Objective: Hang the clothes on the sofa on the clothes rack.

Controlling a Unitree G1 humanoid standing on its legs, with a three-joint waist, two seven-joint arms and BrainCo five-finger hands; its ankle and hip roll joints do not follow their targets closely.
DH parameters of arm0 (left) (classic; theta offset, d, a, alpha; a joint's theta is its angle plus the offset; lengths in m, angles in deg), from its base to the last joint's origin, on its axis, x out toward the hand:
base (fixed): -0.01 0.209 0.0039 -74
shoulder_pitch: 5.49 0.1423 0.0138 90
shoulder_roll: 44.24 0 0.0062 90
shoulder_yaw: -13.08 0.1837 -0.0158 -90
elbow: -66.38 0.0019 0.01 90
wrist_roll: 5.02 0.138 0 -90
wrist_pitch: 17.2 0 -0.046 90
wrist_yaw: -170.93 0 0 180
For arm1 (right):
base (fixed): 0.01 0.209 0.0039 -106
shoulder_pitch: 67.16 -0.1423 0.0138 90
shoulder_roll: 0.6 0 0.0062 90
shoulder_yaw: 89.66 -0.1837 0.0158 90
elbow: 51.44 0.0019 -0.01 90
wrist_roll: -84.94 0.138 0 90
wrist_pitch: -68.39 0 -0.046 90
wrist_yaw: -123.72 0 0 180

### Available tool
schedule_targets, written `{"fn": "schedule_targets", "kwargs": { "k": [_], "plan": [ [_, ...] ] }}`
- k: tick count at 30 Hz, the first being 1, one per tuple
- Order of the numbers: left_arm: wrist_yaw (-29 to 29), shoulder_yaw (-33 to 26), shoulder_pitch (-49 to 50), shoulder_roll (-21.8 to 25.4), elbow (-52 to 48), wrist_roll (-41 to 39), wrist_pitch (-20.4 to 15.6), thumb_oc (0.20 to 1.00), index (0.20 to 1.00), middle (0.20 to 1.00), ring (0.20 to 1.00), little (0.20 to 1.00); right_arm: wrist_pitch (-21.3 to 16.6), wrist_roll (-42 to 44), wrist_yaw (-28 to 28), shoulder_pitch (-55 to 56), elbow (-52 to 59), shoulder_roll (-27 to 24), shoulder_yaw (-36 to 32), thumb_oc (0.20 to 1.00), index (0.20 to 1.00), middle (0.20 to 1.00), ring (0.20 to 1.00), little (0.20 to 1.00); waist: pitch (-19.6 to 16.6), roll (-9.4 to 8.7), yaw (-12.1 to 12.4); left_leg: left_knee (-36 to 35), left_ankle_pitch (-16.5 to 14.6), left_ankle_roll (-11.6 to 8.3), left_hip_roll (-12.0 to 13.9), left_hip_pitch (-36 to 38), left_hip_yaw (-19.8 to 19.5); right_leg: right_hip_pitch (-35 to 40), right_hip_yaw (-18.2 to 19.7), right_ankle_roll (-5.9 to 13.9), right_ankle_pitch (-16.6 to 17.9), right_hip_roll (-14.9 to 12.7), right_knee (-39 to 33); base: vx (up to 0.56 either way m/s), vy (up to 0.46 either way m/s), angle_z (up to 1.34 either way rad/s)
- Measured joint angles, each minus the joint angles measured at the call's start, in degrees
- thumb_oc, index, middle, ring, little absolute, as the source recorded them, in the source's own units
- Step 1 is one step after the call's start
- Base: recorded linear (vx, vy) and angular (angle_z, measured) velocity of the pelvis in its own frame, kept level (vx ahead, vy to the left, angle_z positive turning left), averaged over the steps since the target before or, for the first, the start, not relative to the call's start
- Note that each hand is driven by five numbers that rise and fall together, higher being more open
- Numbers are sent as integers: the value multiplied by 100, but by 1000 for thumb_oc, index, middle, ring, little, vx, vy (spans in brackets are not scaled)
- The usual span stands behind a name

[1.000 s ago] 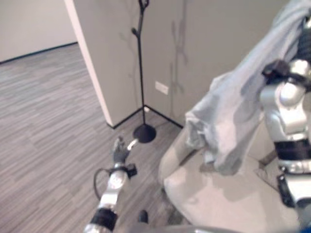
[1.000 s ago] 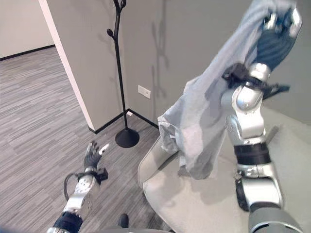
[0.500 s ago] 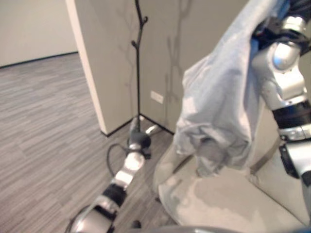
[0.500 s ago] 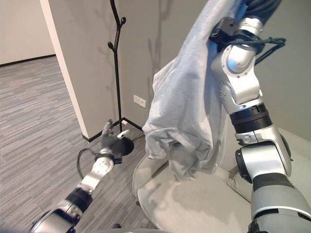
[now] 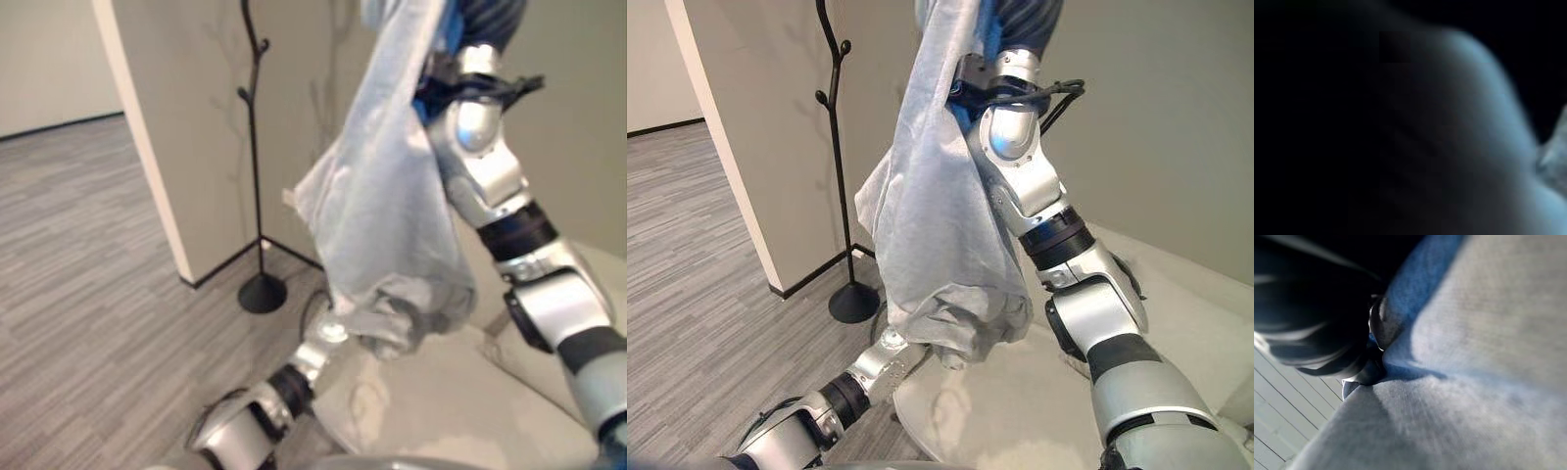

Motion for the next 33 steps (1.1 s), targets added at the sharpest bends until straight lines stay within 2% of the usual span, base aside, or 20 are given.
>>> {"fn": "schedule_targets", "kwargs": {
  "k": [1, 2, 3, 11, 15, 17, 20, 22, 23, 24, 25, 27, 30, 32, 33],
  "plan": [
    [10, 24, 5, 11, -55, -167, 2, 824, 824, 824, 824, 824, 7, -12, -1, 0, -2, 33, -8, 200, 200, 200, 200, 200, 0, 2, 2, 0, 0, 0, 0, 3, 8, -14, 14, 0, 0, -1, 0, -10, 5, -5],
    [56, 64, 3, 25, -97, -305, 4, 404, 404, 404, 404, 404, 16, -44, 4, 0, -3, 60, -3, 200, 200, 200, 200, 200, -1, 5, 2, 0, 0, 0, 0, 4, 19, -47, 37, 0, 0, -1, 1, -6, 0, -6],
    [96, 81, -1, 19, -99, -376, 5, 200, 200, 200, 200, 200, 53, -106, -3, 0, -3, 74, -1, 200, 200, 200, 200, 200, -1, 4, 5, 0, -1, 0, 1, 2, 27, -54, 51, 1, 0, 0, 0, -3, -1, -8],
    [190, 159, 2, 69, -98, -728, 21, 200, 200, 200, 200, 200, 260, -233, 2, 0, -171, 108, -8, 200, 200, 200, 200, 200, -1, 4, -2, 0, -1, 1, 2, 9, 40, -59, 82, 8, 6, 1, 0, -1, -1, -1],
    [53, -412, 27, 213, -100, -725, 9, 200, 200, 200, 200, 200, 365, -431, 7, 13, -57, -168, -27, 200, 200, 200, 200, 200, 3, 13, -3, -1, -1, 1, 5, 12, 48, -24, 88, 45, 37, 2, 0, 0, 0, 0],
    [-76, -940, 225, 424, -429, -713, -8, 200, 200, 200, 200, 200, 382, -630, -8, 213, 455, -605, -84, 200, 200, 200, 200, 200, 9, 22, 11, -2, -1, 2, 4, 17, 46, -11, 85, 46, 38, 2, -1, -5, -16, 1],
    [-220, -1431, 589, 886, -1125, -501, -116, 200, 200, 200, 200, 200, 362, -906, -96, 620, 1053, -1125, -346, 200, 200, 200, 200, 200, 21, 59, 60, -3, -7, 9, 3, 68, 37, 49, 73, 46, 36, 1, -10, -6, -25, 1],
    [-338, -2058, 1030, 1207, -1888, -232, -201, 200, 200, 200, 200, 200, 343, -1064, -188, 1181, 1618, -1616, -730, 200, 200, 200, 200, 200, 37, 106, 96, -3, -20, 10, 4, 113, 8, 113, 33, 44, 32, 6, -29, -41, -57, 7],
    [-377, -2258, 1094, 1230, -1956, -156, -353, 200, 200, 200, 200, 200, 313, -1122, -179, 1268, 1649, -1702, -772, 200, 200, 200, 200, 200, 31, 151, 87, -3, -19, 10, 4, 118, 8, 118, 29, 38, 29, 6, -31, -40, -82, 9],
    [-482, -2735, 1316, 1283, -2416, 319, -286, 200, 200, 200, 200, 200, 329, -1188, -366, 1734, 2137, -1822, -1129, 200, 200, 200, 200, 200, 43, 209, 177, -2, -20, 8, 13, 106, -23, 125, -20, 42, 32, 19, -15, 10, -46, 9],
    [-616, -3120, 1500, 1371, -2686, 646, -461, 200, 200, 200, 200, 200, 198, -1289, -430, 2021, 2369, -1879, -1263, 200, 200, 200, 200, 200, 43, 254, 192, -3, -20, 8, 18, 104, -56, 146, -49, 44, 34, 28, -32, -54, -58, 15],
    [-812, -3617, 1649, 1625, -2934, 1260, -476, 200, 200, 200, 200, 200, 95, -1359, -673, 2434, 2648, -1925, -1430, 200, 200, 200, 200, 200, 46, 377, 310, -4, -21, 6, 43, 81, -135, 188, -99, -20, -6, 76, -23, -77, -74, 15],
    [-1058, -4377, 2072, 1813, -3488, 2034, -573, 200, 200, 200, 200, 200, -72, -1351, -983, 3141, 3196, -1932, -1600, 200, 200, 200, 200, 200, 63, 398, 397, -2, -52, -38, 116, 70, -169, 201, -148, -96, -57, 157, -31, -66, -46, 9],
    [-1262, -4730, 2090, 1981, -3557, 2514, -584, 200, 200, 200, 200, 200, -172, -1328, -1291, 3420, 3385, -1921, -1615, 200, 200, 200, 200, 200, 77, 401, 524, -2, -142, -160, 160, -48, -314, 126, -246, -142, -87, 220, -31, -96, -41, 35],
    [-1420, -5154, 2338, 2003, -3823, 2878, -587, 200, 200, 200, 200, 200, -185, -1324, -1547, 3742, 3744, -1860, -1632, 200, 200, 200, 200, 200, 132, 370, 622, 5, -294, -363, 198, -179, -307, 18, -284, -151, -92, 239, -33, -227, -8, 35]
  ]
}}
